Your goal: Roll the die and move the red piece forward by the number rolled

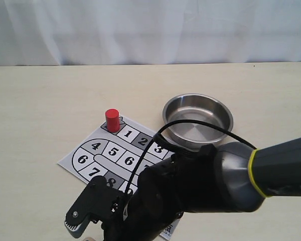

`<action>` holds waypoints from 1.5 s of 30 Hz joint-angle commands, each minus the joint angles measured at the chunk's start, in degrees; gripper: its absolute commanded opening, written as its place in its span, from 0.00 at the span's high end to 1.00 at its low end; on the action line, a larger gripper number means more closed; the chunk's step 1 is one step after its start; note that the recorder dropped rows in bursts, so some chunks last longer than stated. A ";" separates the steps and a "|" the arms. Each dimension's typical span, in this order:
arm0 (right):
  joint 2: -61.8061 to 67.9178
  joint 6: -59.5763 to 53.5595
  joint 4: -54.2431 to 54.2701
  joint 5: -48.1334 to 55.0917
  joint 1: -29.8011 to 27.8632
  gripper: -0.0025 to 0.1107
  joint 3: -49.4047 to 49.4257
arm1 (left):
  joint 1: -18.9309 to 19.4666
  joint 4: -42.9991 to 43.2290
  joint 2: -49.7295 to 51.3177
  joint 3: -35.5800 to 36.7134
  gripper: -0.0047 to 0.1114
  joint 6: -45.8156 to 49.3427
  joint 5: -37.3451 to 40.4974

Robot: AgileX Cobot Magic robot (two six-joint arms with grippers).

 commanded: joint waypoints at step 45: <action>21.85 33.52 -19.96 7.37 -22.22 0.46 -47.05 | -0.01 -0.07 -0.06 -0.30 0.96 -0.12 -0.59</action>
